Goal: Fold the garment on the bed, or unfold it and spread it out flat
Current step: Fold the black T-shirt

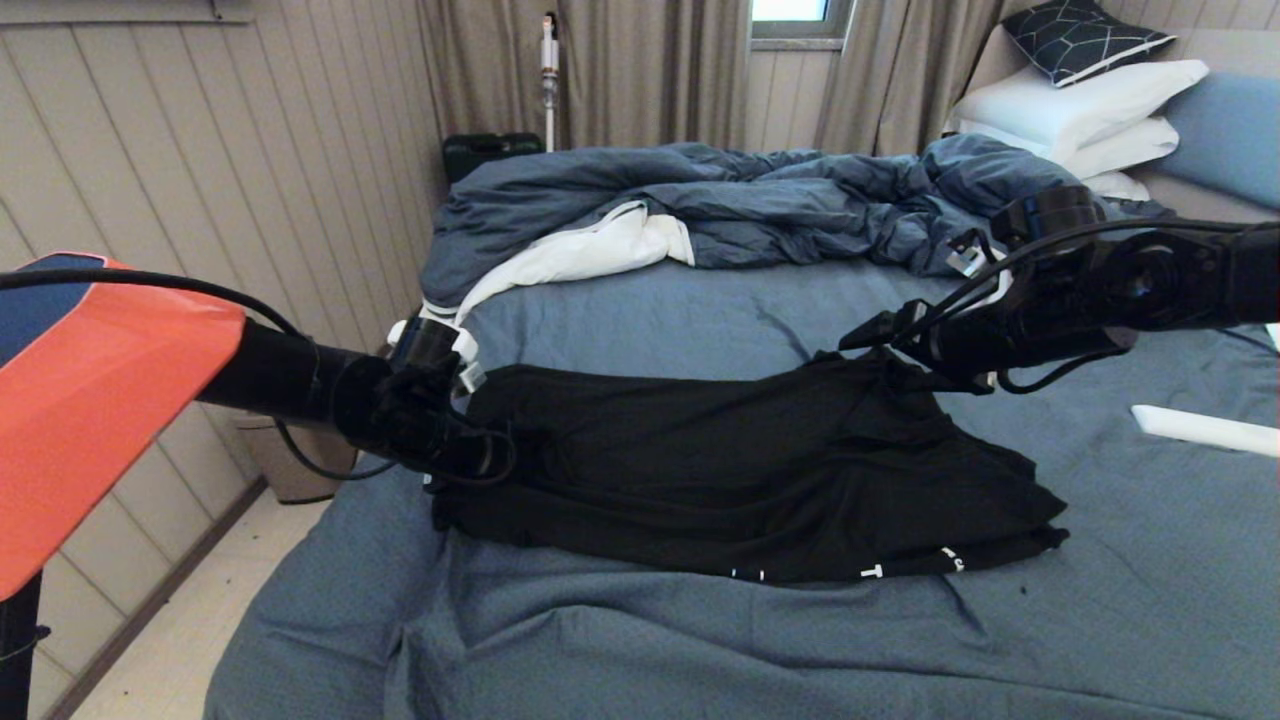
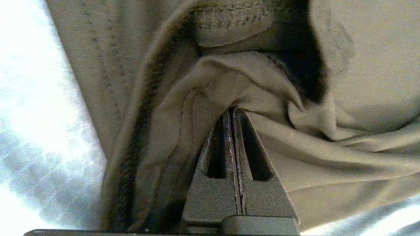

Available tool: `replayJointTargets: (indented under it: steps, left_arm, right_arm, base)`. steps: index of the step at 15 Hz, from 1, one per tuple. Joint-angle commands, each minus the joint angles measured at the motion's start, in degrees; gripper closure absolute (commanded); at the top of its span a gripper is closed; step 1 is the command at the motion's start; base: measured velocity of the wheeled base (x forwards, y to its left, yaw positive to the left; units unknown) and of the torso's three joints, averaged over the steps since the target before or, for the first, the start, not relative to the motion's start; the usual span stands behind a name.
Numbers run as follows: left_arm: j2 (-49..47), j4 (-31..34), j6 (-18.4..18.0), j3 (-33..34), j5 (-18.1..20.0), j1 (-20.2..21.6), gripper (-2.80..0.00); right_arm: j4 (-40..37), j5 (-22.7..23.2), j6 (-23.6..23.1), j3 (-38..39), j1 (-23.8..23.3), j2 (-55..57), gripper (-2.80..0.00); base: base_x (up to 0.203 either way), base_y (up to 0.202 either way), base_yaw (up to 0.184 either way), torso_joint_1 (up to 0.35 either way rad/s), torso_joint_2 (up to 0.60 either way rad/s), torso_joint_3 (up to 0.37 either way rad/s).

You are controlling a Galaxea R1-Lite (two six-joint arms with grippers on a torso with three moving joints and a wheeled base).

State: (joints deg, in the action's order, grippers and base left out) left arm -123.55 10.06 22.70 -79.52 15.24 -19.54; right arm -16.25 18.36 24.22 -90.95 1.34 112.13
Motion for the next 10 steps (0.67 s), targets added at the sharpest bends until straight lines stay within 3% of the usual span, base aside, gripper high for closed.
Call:
replayJointTargets:
  steps: [1, 3, 8, 10]
  left_arm:
    - [1.2, 0.1, 0.6, 0.2, 0.1, 0.1, 0.00]
    - [0.5, -0.1, 1.9, -0.5, 0.4, 0.3, 0.00]
    - [3.2, -5.3, 10.2, -0.9, 0.5, 4.2, 0.00]
    - [3.8, -5.7, 10.4, -0.9, 0.5, 5.4, 0.00]
  right_arm:
    - [-0.1, 0.1, 0.1, 0.0, 0.1, 0.1, -2.80]
    - [0.0, 0.1, 0.1, 0.0, 0.2, 0.3, -2.80]
    - [0.0, 0.0, 0.1, -0.6, 0.0, 0.8, -2.80]
    - [0.0, 0.1, 0.1, -0.4, 0.0, 0.5, -2.80]
  base:
    - [0.000, 0.000, 0.000, 0.000, 0.00, 0.000]
    - [0.000, 0.000, 0.000, 0.000, 0.00, 0.000]
    - [0.000, 0.000, 0.000, 0.000, 0.00, 0.000]
    - [0.000, 0.000, 0.000, 0.000, 0.00, 0.000]
